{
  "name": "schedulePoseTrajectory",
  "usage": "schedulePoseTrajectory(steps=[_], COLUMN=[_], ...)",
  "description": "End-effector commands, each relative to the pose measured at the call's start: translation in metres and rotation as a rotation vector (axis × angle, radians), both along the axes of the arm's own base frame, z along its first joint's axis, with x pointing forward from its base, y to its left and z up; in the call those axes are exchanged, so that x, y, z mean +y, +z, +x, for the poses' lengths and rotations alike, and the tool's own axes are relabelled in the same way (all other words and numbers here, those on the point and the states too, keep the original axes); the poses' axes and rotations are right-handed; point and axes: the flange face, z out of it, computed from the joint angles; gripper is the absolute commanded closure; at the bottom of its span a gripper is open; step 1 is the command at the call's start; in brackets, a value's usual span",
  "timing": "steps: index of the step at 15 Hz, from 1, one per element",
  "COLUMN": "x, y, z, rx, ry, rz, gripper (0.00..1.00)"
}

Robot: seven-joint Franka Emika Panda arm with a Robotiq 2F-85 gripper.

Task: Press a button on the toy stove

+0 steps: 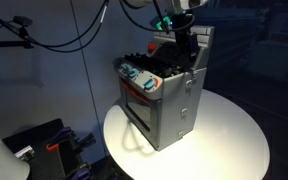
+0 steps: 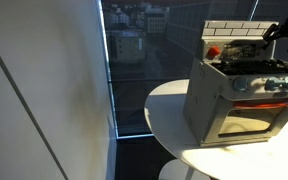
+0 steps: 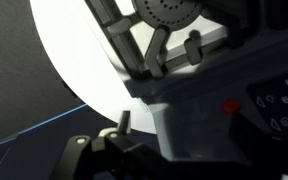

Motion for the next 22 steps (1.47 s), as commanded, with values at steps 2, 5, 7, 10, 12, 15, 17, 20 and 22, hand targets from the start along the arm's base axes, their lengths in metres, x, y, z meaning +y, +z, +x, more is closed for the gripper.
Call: schedulePoseTrajectory(steps=[2, 5, 7, 10, 12, 15, 17, 20, 22], x=[0.004, 0.005, 0.005, 0.004, 0.004, 0.005, 0.006, 0.007, 0.007], y=[0.003, 0.0, -0.002, -0.003, -0.003, -0.002, -0.001, -0.001, -0.001], z=[0.009, 0.013, 0.015, 0.018, 0.018, 0.013, 0.01, 0.004, 0.001], rx=[0.002, 0.002, 0.002, 0.002, 0.001, 0.002, 0.005, 0.013, 0.018], ry=[0.005, 0.0, -0.005, -0.009, -0.007, -0.004, -0.001, 0.0, 0.0], rz=[0.013, 0.009, 0.007, 0.004, 0.004, 0.006, 0.008, 0.01, 0.01], gripper=[0.0, 0.0, 0.0, 0.0, 0.0, 0.0, 0.0, 0.0, 0.0])
